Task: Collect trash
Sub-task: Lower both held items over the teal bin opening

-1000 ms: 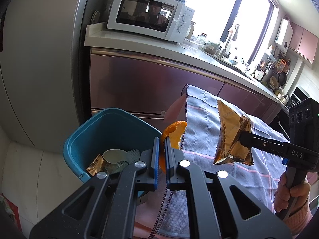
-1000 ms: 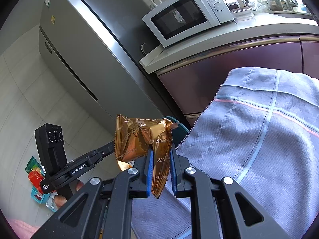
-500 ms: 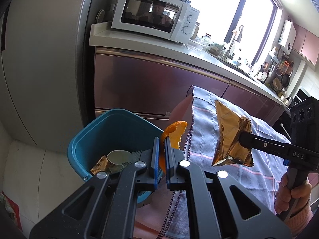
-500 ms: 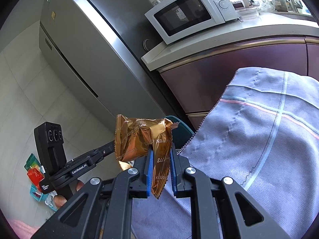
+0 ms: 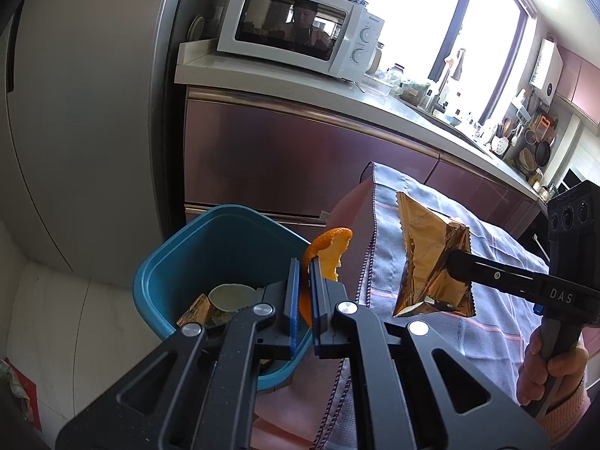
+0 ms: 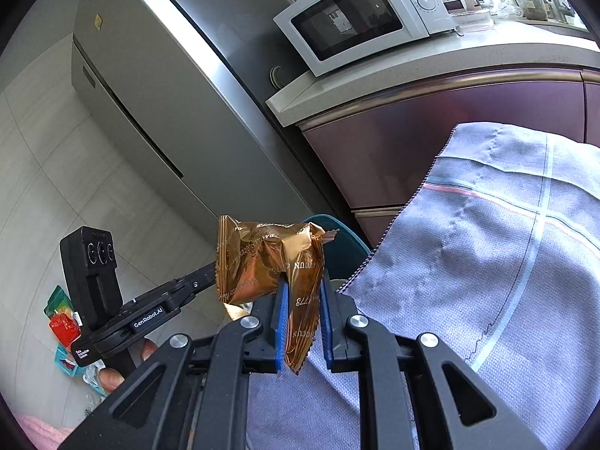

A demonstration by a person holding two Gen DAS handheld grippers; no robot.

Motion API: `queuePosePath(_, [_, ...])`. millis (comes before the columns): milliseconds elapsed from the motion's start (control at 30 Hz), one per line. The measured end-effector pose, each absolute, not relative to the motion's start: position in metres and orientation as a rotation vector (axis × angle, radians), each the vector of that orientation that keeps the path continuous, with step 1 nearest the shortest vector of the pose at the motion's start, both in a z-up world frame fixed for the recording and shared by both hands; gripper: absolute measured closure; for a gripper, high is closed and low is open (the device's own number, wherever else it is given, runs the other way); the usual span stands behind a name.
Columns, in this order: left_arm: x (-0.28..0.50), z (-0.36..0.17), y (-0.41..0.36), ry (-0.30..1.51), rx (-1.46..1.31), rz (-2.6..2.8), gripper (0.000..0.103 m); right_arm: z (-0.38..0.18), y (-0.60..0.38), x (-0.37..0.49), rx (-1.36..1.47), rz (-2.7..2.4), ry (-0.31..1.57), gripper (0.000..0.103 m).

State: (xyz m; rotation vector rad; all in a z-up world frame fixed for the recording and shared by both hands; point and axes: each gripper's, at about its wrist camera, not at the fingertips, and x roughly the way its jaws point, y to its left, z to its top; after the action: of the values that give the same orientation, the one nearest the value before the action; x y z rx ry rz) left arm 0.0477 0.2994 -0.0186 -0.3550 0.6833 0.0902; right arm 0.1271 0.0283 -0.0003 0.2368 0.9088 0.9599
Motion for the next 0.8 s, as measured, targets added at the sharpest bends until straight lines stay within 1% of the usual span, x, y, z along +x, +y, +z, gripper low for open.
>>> queuePosePath(800, [0.059,-0.032,0.312,0.708,-0.366,0.138,0.097,-0.008,0.061,0.135,0.194,0.958,0.948,0.089])
